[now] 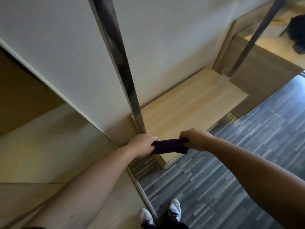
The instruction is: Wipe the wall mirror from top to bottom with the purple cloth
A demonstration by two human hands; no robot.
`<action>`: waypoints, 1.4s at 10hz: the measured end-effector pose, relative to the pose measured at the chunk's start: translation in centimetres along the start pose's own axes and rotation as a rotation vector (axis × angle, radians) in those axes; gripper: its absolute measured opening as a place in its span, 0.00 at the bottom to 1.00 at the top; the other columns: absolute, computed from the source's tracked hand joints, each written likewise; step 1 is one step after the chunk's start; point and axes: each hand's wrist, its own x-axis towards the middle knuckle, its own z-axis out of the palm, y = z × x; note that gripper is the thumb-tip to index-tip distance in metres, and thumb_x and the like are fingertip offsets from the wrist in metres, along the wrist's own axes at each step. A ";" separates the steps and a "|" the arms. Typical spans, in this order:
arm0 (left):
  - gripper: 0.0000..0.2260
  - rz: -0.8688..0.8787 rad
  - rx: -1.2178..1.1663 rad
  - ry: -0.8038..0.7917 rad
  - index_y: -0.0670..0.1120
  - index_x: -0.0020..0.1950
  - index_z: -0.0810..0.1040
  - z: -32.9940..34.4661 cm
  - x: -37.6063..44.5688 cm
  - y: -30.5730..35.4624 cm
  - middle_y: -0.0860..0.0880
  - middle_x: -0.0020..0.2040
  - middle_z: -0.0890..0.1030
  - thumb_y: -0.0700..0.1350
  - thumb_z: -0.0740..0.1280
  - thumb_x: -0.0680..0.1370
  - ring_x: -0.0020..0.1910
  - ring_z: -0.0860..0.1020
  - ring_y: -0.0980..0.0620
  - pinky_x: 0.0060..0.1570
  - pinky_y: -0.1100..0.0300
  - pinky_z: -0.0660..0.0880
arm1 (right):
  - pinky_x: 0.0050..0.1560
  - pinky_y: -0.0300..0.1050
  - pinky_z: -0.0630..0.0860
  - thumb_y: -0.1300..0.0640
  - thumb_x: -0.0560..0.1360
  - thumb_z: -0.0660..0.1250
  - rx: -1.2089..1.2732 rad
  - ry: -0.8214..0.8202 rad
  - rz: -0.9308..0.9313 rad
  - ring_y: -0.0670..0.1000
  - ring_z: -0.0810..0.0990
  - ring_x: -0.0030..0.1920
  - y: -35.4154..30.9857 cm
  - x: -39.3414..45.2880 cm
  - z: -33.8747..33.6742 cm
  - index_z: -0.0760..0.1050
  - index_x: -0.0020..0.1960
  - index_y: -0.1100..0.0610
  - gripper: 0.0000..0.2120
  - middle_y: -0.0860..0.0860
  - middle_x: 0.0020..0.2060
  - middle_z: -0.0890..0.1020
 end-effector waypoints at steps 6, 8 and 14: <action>0.04 -0.222 -0.111 0.400 0.44 0.56 0.74 12.7 16.7 -7.4 0.46 0.54 0.79 0.40 0.65 0.82 0.52 0.79 0.48 0.46 0.58 0.79 | 0.43 0.49 0.80 0.63 0.79 0.62 -0.028 0.272 0.025 0.50 0.76 0.44 9.4 19.2 11.0 0.73 0.55 0.53 0.08 0.50 0.49 0.76; 0.15 -0.099 0.092 0.504 0.37 0.52 0.78 16.3 20.3 -8.6 0.39 0.52 0.81 0.30 0.77 0.69 0.52 0.80 0.42 0.50 0.55 0.80 | 0.60 0.52 0.75 0.65 0.74 0.68 -0.177 0.519 -0.026 0.57 0.78 0.55 11.7 21.1 14.3 0.74 0.60 0.58 0.15 0.55 0.57 0.78; 0.23 -0.238 0.135 -0.099 0.45 0.80 0.61 16.7 13.9 -6.9 0.45 0.80 0.59 0.50 0.55 0.85 0.78 0.57 0.43 0.76 0.45 0.59 | 0.77 0.57 0.55 0.44 0.83 0.53 -0.089 0.096 0.043 0.56 0.57 0.78 7.8 16.0 16.9 0.54 0.79 0.56 0.28 0.57 0.79 0.56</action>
